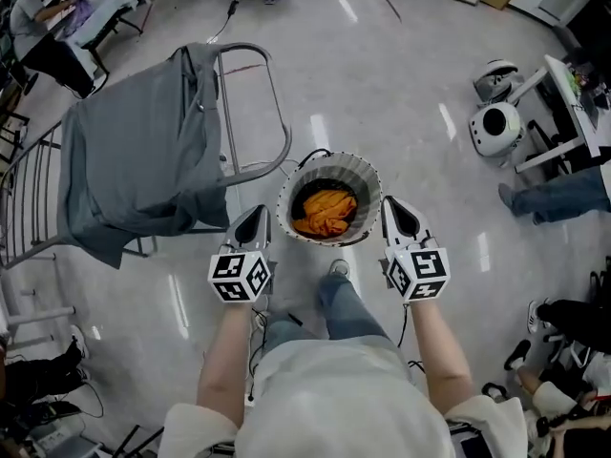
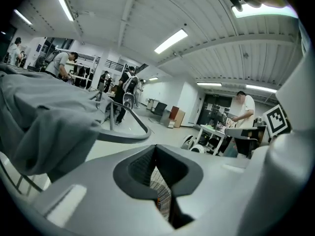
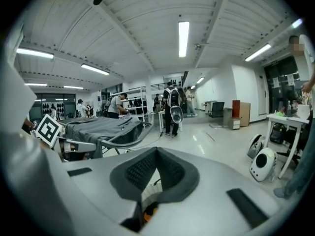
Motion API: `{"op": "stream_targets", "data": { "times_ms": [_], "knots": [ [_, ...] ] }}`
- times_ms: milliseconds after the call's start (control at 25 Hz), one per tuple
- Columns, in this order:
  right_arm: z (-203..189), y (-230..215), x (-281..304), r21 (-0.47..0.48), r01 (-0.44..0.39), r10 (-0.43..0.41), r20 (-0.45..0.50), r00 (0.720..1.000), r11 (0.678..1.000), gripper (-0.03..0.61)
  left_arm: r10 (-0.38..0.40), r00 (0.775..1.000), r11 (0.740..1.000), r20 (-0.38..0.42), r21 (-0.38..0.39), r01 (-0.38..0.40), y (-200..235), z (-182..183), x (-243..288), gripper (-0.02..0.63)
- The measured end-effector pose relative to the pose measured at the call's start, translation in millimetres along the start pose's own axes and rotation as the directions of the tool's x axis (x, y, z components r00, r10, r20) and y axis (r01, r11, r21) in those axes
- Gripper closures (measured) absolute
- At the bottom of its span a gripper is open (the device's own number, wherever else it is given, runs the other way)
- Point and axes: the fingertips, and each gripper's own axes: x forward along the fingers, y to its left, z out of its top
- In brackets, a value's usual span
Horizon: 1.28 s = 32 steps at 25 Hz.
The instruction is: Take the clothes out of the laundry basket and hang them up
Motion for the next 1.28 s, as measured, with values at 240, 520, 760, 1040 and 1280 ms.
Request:
{"op": "stream_targets", "data": {
  "times_ms": [240, 520, 760, 1040, 1280],
  "knots": [
    [-50.2, -42.0, 38.6, -0.047, -0.015, 0.012, -0.058, 0.998, 0.999, 0.577, -0.099, 0.987, 0.995, -0.127, -0.008, 0.099, -30.6, -69.7, 100.4, 0.603],
    [-114.0, -82.1, 84.0, -0.046, -0.037, 0.032, -0.092, 0.995, 0.998, 0.577, -0.181, 0.921, 0.978, -0.344, 0.035, 0.205, -45.8, -203.3, 222.2, 0.571],
    [-162.6, -113.0, 110.9, -0.026, -0.057, 0.054, -0.106, 0.993, 0.998, 0.577, -0.184, 0.846, 0.972, -0.501, 0.037, 0.233, -34.6, -319.8, 295.0, 0.445],
    [-242.6, -152.2, 137.0, -0.005, -0.036, 0.035, -0.147, 0.988, 0.999, 0.577, -0.182, 0.740, 0.947, -0.647, 0.088, 0.310, -17.8, -429.5, 357.3, 0.379],
    [-303.1, -169.5, 150.4, 0.040, -0.021, 0.027, -0.174, 0.984, 0.999, 0.577, -0.178, 0.629, 0.904, -0.757, 0.125, 0.408, -14.2, -520.1, 395.3, 0.380]
  ]
}}
